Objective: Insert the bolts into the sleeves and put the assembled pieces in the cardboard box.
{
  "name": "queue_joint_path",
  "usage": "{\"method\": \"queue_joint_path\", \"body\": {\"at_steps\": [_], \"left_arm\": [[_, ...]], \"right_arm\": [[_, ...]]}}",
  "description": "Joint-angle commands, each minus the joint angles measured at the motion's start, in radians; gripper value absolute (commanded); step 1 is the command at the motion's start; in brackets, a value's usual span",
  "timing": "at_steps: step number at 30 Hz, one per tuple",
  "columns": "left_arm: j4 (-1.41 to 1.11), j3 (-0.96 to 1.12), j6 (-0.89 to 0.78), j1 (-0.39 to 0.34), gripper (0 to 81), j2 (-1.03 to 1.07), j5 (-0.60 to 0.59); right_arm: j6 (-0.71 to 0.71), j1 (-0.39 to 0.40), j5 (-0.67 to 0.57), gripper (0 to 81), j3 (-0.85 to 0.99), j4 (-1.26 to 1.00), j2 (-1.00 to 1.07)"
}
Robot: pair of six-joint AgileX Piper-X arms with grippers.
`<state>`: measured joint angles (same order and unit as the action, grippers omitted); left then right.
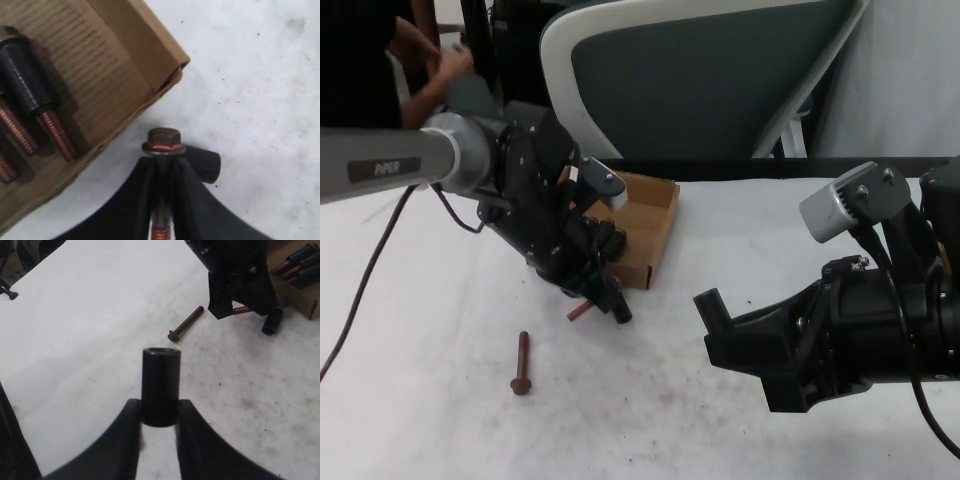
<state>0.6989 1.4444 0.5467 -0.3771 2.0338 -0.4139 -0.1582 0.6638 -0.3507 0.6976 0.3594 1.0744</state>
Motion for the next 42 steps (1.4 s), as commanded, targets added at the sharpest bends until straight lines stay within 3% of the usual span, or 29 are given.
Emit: {"method": "queue_joint_path", "body": {"at_steps": [1, 9, 16, 21, 26, 30, 36, 42], "left_arm": [[0.01, 0.005, -0.028, 0.007, 0.8, -0.056, -0.01], [0.124, -0.023, -0.105, 0.071, 0.8, -0.178, -0.131], [0.118, -0.194, -0.151, 0.127, 0.8, -0.369, -0.243], [0.024, -0.373, -0.21, 0.136, 0.8, -0.563, -0.303], [-0.169, -0.56, -0.393, 0.134, 0.8, -0.778, -0.354], [-0.329, -0.714, -0.547, 0.134, 0.8, -0.962, -0.37], [-0.506, -0.891, -0.761, 0.134, 0.8, -1.176, -0.432], [-0.75, -1.018, -0.984, 0.134, 0.8, -1.292, -0.464]], "right_arm": [[0.008, -0.005, -0.014, 0.2, 0.003, -0.013, -0.011], [0.008, -0.005, -0.014, 0.2, 0.003, -0.013, -0.019], [0.008, -0.005, -0.014, 0.2, -0.039, -0.016, -0.091], [-0.018, -0.005, -0.014, 0.2, -0.127, -0.03, -0.191], [-0.132, 0.008, -0.021, 0.2, -0.237, -0.139, -0.3], [-0.212, 0.06, -0.031, 0.2, -0.319, -0.215, -0.367], [-0.243, 0.206, -0.027, 0.2, -0.381, -0.297, -0.385], [-0.245, 0.343, 0.088, 0.2, -0.382, -0.402, -0.325]]}}
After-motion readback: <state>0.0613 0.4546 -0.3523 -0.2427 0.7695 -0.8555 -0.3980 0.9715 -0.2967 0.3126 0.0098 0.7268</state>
